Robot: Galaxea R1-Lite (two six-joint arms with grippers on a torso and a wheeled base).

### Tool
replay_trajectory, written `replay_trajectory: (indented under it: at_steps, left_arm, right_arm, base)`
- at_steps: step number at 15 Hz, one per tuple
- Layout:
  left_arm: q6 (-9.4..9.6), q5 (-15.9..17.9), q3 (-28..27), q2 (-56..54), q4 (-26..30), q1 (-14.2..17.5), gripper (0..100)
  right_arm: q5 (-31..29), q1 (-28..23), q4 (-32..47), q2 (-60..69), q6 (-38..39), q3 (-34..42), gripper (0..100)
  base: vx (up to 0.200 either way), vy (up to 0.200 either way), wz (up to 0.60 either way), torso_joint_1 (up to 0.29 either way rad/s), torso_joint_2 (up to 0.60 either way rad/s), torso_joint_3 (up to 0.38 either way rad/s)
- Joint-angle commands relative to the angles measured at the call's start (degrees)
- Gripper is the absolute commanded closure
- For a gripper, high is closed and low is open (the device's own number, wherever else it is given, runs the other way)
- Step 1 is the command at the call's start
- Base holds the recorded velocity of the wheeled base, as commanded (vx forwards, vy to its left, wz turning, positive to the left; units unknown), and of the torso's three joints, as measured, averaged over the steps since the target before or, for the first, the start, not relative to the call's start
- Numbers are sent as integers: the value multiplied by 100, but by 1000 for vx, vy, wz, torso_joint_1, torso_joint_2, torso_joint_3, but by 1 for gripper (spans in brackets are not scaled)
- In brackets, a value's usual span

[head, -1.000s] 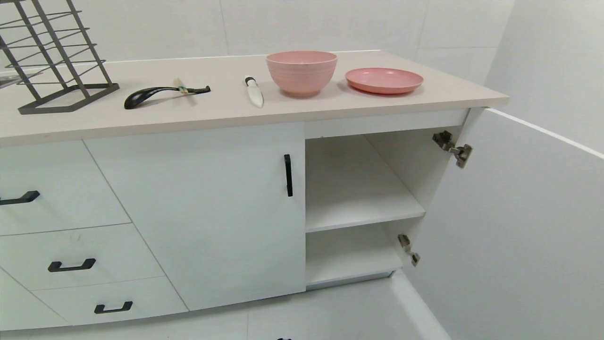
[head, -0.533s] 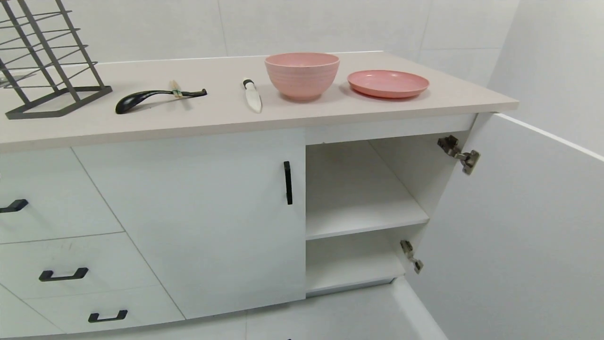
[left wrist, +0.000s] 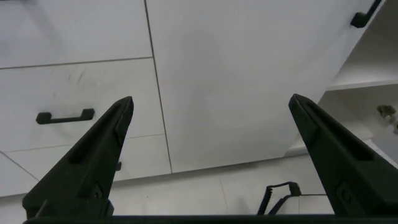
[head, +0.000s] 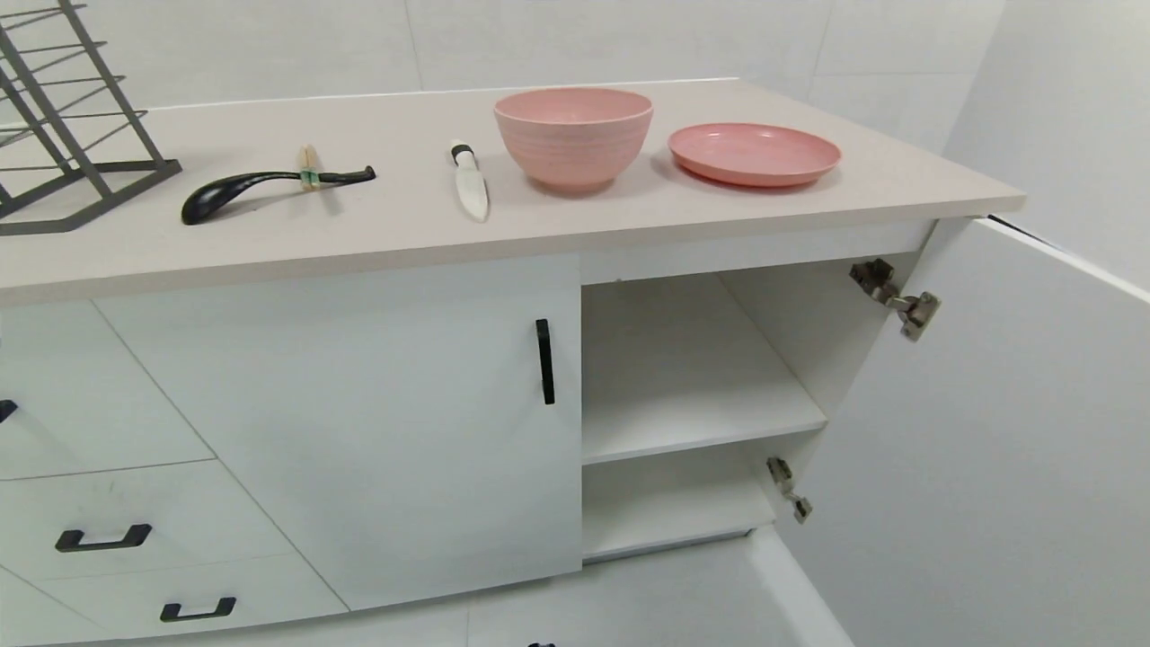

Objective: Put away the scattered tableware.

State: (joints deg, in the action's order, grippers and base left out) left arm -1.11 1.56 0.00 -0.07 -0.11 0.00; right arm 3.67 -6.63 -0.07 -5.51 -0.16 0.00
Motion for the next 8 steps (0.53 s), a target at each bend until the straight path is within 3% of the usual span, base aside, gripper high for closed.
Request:
replay_trajectory:
  at_steps: [1, 8]
  left_arm:
    - [-3, 2, 0, 7, -7, 0, 0]
    - [-3, 2, 0, 7, -7, 0, 0]
  right_arm:
    - [2, 4, -10, -11, -2, 0, 0]
    - [2, 4, -10, -11, -11, 0, 0]
  base:
    - [0, 0, 0, 246, -163, -193]
    - [0, 0, 0, 216, -550, -209]
